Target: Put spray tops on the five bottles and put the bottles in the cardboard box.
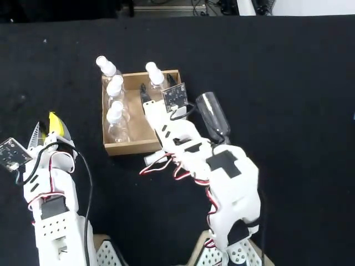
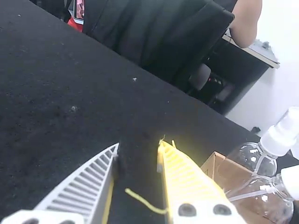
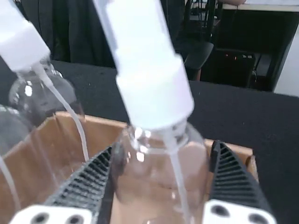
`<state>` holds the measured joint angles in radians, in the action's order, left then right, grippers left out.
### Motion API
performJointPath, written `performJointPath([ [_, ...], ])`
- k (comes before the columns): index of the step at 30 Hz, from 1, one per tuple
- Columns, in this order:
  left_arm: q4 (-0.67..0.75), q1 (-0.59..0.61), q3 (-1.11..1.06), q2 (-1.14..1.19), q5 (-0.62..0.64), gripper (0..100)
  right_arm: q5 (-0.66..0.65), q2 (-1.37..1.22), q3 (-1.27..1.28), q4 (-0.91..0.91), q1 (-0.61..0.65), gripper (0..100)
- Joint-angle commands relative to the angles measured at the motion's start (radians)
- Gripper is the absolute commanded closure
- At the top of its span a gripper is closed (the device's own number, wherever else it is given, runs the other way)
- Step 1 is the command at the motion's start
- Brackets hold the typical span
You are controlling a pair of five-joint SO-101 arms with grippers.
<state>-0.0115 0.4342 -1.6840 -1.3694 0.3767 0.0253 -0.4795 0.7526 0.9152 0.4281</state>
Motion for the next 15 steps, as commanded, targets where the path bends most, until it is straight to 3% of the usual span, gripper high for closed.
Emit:
performJointPath([
  [1, 0.002, -0.005, -0.025, -0.015, 0.005, 89, -0.005, 0.140, 0.024, -0.006, 0.005, 75.3],
  [9, 0.002, -0.005, -0.025, -0.015, 0.005, 89, -0.006, 0.255, 0.038, -0.011, 0.003, 75.3],
  [15, 0.002, -0.005, -0.025, -0.015, 0.005, 89, -0.008, 0.450, 0.035, -0.207, 0.000, 75.4],
])
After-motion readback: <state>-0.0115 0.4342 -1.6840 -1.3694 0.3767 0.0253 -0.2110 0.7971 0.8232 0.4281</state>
